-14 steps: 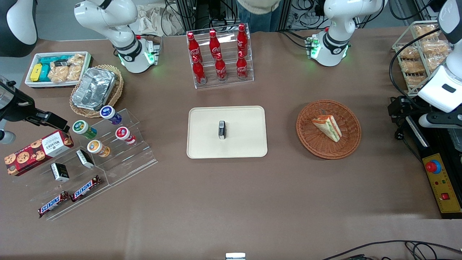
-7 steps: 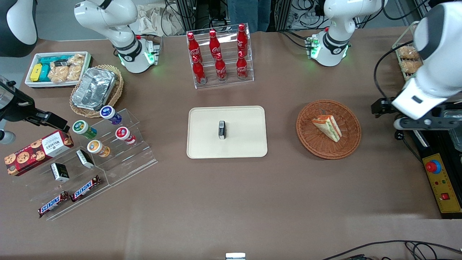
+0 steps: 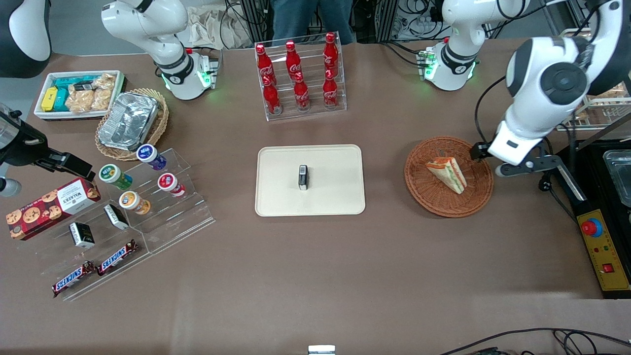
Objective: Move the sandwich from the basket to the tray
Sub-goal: 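Move the left gripper over the wrapped sandwich in the wicker basket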
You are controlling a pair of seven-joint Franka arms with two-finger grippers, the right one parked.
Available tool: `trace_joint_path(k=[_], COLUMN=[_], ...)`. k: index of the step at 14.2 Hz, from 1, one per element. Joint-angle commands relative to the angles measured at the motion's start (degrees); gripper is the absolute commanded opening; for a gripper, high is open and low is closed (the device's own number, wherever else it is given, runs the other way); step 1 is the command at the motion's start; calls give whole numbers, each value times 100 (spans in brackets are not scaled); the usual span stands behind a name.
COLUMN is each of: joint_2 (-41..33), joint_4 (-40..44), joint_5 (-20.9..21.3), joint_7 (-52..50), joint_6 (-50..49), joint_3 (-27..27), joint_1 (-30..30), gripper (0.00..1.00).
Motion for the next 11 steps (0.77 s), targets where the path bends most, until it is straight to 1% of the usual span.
trace_joint_path(k=[1, 2, 3, 5, 8, 9, 11], joint_2=[33, 87, 122, 149, 123, 140, 175], joint_4=[-355, -373, -390, -600, -1320, -1444, -1550], joint_5=[-618, -910, -1026, -1053, -1036, -1036, -1036], joint_7=[-168, -176, -194, -220, -580, -616, -668], joint_6=[163, 198, 233, 504, 1697, 1936, 2131], joint_3=[1, 1, 10, 10, 1, -7, 1], joint_1=[11, 11, 11, 19, -16, -16, -59], gripper=[99, 99, 99, 99, 99, 99, 99])
